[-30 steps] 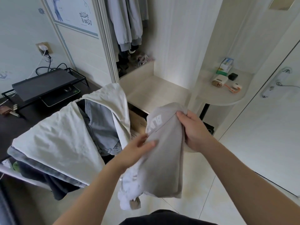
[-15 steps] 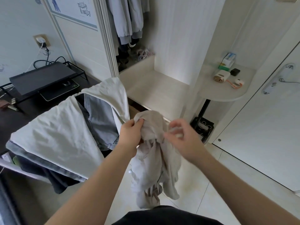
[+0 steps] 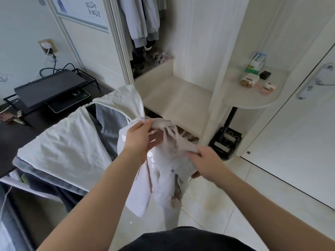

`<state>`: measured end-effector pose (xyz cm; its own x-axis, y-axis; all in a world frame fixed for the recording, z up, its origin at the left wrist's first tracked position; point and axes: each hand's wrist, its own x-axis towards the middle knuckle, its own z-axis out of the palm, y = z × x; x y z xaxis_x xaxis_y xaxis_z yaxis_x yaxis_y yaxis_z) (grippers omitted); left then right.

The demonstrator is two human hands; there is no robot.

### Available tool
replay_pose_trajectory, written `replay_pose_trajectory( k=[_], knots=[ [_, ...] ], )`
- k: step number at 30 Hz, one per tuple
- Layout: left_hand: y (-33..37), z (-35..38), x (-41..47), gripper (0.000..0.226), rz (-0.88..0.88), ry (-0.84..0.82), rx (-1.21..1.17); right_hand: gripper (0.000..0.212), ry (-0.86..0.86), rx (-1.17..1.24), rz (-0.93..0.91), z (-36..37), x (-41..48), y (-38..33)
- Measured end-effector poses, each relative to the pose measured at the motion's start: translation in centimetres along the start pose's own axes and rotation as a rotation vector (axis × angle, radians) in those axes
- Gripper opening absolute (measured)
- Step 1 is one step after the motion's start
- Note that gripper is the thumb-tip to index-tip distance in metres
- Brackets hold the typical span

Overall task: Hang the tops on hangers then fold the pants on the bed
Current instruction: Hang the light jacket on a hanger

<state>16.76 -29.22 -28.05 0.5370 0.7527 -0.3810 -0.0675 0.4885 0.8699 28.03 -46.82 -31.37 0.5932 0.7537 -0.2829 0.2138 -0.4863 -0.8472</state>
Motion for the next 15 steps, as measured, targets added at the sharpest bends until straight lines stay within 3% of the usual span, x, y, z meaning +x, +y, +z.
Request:
replay_pose_trajectory(
  k=[4,8,11,13,15],
  knots=[
    [-1.4,-1.1,-1.0,0.021,-0.024,-0.14,0.298,0.019,-0.051,0.352,0.013,-1.7,1.2,-3.5],
    [-4.6,-1.6,-3.1,0.023,0.116,0.031,0.426,0.021,-0.066,0.605,0.097,-1.9,2.4,-6.1],
    [-6.2,-2.7,-4.3,0.056,0.153,-0.029,0.431,0.02,-0.052,0.697,0.091,-2.2,2.9,-7.1],
    [-7.3,-3.4,-4.3,0.073,0.097,-0.101,0.5,0.021,-0.06,0.766,0.079,-2.5,3.0,-7.4],
    [-8.6,-3.7,-3.7,0.088,0.022,-0.067,0.564,0.022,-0.073,0.862,0.069,-2.8,3.0,-7.6]
  ],
)
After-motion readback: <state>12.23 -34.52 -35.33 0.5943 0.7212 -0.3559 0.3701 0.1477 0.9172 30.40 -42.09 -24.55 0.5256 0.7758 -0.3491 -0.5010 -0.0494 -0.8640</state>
